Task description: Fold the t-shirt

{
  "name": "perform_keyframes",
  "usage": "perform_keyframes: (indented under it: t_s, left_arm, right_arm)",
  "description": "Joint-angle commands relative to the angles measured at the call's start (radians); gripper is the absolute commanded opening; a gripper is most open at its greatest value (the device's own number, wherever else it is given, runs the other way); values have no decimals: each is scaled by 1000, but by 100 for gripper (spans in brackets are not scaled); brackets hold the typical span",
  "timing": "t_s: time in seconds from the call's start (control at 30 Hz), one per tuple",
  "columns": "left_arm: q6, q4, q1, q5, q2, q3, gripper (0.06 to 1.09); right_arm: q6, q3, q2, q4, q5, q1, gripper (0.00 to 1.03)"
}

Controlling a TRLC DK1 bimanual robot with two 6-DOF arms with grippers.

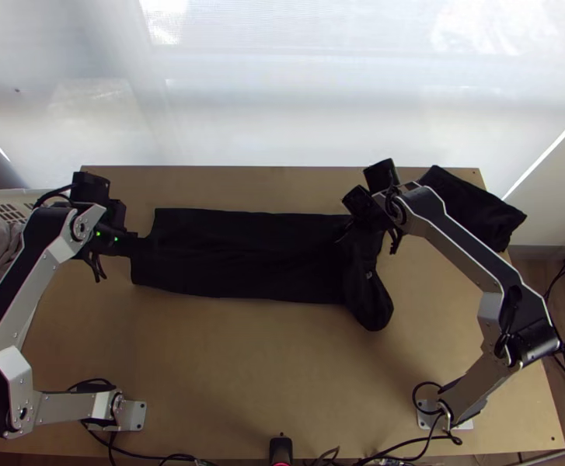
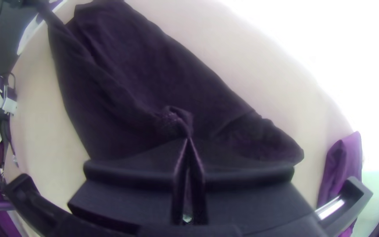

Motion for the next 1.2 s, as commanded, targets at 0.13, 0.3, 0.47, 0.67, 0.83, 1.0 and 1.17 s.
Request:
perform_keyframes:
  t_s: [0.13, 0.3, 0.47, 0.67, 0.83, 1.0, 1.17]
  left_arm:
    - [4, 43, 10, -31, 154, 140, 9]
    - [3, 65, 9, -54, 251, 216, 9]
    - [1, 80, 2, -67, 329, 289, 9]
    - [6, 80, 4, -80, 410, 365, 9]
    - [9, 80, 4, -82, 458, 385, 9]
    - [9, 85, 9, -82, 487, 397, 9]
    - [11, 89, 18, -83, 498, 397, 9]
  right_arm:
    - [-28, 185, 145, -40, -5, -49, 3]
    - [-48, 247, 206, -63, -7, -72, 3]
    - [-68, 303, 261, -86, -7, -104, 3]
    - [-95, 403, 349, -132, -7, -129, 3]
    - [-111, 518, 430, -181, -5, -130, 3]
    - [-112, 649, 508, -234, -7, -121, 3]
    - [-114, 750, 570, -270, -5, -106, 3]
